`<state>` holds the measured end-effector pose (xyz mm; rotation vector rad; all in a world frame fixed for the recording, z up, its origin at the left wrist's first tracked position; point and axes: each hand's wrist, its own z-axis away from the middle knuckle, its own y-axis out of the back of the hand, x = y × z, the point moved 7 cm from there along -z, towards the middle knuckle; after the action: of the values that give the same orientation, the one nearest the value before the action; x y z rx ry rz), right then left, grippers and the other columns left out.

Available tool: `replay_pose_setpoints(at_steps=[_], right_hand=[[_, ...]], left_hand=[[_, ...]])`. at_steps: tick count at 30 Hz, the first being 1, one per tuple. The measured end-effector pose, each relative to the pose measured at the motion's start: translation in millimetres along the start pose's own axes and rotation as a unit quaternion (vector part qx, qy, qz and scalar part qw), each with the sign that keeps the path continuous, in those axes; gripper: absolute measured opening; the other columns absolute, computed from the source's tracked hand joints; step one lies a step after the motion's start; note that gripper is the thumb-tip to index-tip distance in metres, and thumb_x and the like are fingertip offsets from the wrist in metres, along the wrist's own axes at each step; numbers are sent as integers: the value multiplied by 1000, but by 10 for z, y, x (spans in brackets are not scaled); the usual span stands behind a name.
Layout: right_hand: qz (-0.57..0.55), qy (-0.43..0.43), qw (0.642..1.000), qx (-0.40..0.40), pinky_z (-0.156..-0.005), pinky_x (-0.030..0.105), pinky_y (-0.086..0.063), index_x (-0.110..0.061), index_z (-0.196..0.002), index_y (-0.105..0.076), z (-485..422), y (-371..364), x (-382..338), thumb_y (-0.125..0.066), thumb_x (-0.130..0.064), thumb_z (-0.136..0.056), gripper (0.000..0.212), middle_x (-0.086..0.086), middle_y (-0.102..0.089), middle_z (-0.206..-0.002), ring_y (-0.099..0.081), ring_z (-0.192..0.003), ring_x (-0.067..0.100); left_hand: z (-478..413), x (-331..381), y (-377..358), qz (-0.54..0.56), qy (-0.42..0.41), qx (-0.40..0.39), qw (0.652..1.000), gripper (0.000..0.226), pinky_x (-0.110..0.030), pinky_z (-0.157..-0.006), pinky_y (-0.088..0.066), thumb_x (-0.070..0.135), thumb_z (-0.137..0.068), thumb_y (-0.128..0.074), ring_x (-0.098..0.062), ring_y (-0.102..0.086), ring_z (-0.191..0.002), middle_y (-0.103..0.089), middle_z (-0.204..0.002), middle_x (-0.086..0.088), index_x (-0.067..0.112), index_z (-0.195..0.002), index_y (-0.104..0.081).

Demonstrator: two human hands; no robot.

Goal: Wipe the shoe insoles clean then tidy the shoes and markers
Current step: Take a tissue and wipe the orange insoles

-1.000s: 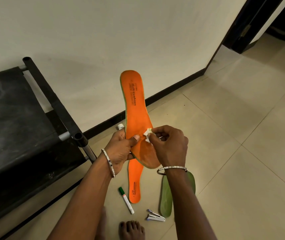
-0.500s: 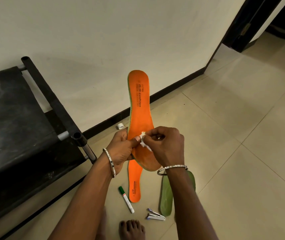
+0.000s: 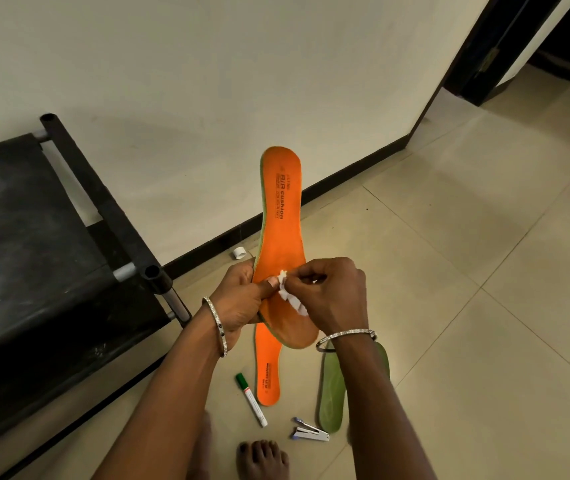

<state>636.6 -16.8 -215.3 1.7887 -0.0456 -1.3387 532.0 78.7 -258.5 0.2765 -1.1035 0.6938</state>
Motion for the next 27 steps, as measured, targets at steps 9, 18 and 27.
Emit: replay_pose_setpoints(at_steps=[9, 18, 27], right_hand=[[-14, -22, 991, 129, -60, 20, -45, -25, -76, -75, -22, 223, 121, -77, -28, -78, 4, -12, -66, -67, -60, -65, 5], [2, 20, 986, 166, -63, 14, -42, -23, -81, -76, 0, 216, 26, -76, -26, -81, 3, -9, -69, -75, -59, -68, 5], [-44, 39, 998, 7, -60, 19, -51, -23, -83, -77, -20, 43, -19, -79, -25, -79, 4, -12, -71, -71, -65, -64, 4]], left_hand=[[11, -11, -28, -16, 10, -13, 1000, 18, -38, -72, -58, 16, -101, -55, -18, -72, -94, -75, -103, 3, 26, -114, -63], [22, 7, -56, -25, 11, -21, 999, 16, -38, -72, -59, 17, -101, -56, -20, -72, -97, -75, -106, 0, 25, -112, -64], [8, 43, 45, 9, -21, 30, 999, 16, -34, -67, -59, 13, -102, -54, -18, -73, -87, -76, -92, 5, 26, -102, -64]])
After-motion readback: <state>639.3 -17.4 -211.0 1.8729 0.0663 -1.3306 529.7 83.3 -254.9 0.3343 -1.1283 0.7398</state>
